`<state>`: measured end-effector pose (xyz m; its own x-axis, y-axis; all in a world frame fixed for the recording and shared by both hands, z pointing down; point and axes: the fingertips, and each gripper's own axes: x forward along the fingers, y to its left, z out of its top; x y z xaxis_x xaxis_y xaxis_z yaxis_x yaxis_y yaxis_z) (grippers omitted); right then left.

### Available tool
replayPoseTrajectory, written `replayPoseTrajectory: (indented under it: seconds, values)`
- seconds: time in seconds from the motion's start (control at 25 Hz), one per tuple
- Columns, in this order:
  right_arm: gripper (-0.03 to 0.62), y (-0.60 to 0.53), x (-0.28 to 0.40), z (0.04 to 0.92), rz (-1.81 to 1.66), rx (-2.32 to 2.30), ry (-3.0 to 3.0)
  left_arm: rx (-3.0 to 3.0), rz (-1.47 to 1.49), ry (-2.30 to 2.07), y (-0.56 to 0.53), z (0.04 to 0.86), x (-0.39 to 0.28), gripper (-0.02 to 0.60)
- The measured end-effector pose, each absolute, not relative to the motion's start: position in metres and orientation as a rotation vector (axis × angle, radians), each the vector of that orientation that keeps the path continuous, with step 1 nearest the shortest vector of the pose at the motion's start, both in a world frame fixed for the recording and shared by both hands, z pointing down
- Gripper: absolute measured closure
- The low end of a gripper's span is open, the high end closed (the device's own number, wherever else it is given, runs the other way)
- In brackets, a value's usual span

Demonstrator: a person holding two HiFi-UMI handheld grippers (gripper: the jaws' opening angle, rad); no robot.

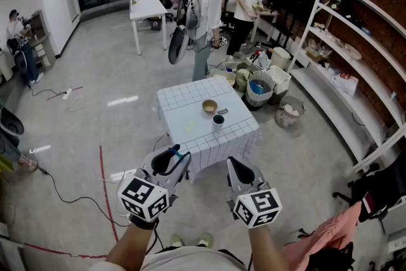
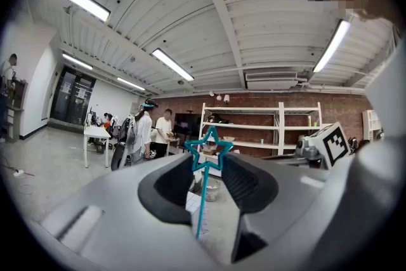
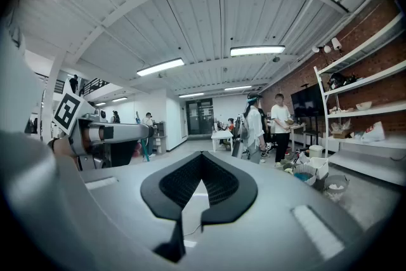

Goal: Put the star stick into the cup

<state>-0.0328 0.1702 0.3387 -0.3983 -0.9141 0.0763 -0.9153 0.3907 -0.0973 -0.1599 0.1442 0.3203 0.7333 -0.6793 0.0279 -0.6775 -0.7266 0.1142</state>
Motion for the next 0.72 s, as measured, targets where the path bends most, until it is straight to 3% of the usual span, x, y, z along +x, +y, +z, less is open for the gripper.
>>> replayPoseTrajectory:
  seconds: [0.72]
  values:
    - [0.583, 0.178, -0.018, 0.336, 0.192, 1.697, -2.654, 2.817, -0.032, -1.108, 0.153, 0.32, -0.139, 0.442]
